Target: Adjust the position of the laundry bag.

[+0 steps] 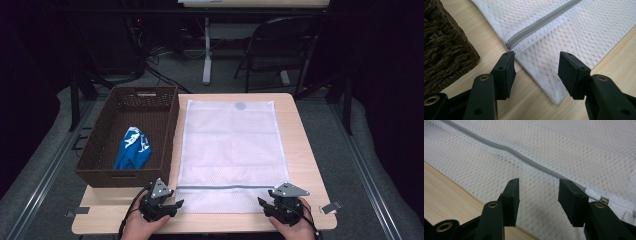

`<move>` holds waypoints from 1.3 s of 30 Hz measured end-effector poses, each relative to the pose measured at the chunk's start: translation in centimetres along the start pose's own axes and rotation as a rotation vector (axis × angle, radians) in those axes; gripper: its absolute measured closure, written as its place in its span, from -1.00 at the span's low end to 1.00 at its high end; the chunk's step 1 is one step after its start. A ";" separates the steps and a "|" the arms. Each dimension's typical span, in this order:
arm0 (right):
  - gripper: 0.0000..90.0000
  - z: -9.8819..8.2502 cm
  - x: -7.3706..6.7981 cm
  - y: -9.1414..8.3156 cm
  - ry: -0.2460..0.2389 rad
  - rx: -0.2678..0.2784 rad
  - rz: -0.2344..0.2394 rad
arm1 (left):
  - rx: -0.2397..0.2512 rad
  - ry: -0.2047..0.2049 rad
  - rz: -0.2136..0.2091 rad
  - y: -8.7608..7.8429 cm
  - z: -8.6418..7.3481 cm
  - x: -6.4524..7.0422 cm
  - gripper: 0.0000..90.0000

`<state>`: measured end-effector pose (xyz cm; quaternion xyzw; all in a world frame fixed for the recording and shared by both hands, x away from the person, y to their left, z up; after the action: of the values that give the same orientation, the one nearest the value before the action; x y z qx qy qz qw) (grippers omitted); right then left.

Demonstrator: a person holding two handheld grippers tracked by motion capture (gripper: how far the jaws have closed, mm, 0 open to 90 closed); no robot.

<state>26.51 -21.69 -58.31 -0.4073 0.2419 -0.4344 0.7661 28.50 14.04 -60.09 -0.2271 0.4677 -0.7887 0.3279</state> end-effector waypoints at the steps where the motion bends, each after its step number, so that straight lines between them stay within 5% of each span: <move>1: 0.15 0.0 0.0 0.0 0.000 0.000 0.000 | 0.000 0.000 0.000 0.0 0.0 0.0 0.06; 14: 0.14 -0.2 0.7 -0.5 0.002 0.014 -0.034 | -0.023 0.031 0.017 0.8 0.0 0.7 0.17; 23: 0.13 -1.0 4.1 -2.0 0.116 0.027 -0.096 | -0.001 0.022 0.013 0.9 -0.1 0.7 0.35; 39: 0.01 -2.4 5.5 -0.4 0.172 -0.086 -0.115 | 0.007 0.031 0.012 0.9 0.0 0.9 0.51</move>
<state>27.40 -27.52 -59.37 -0.4142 0.3016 -0.5003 0.6980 28.21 13.03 -60.86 -0.2110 0.4714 -0.7918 0.3261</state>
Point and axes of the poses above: each handheld gripper's, and its own axes: y roughly forward along the jaws, z roughly out of its top, x roughly to its right, the point moved 4 cm from there along y, roughly forward along the jaws, and after that the axes turned 15 degrees about -x, right-handed, at the moved point
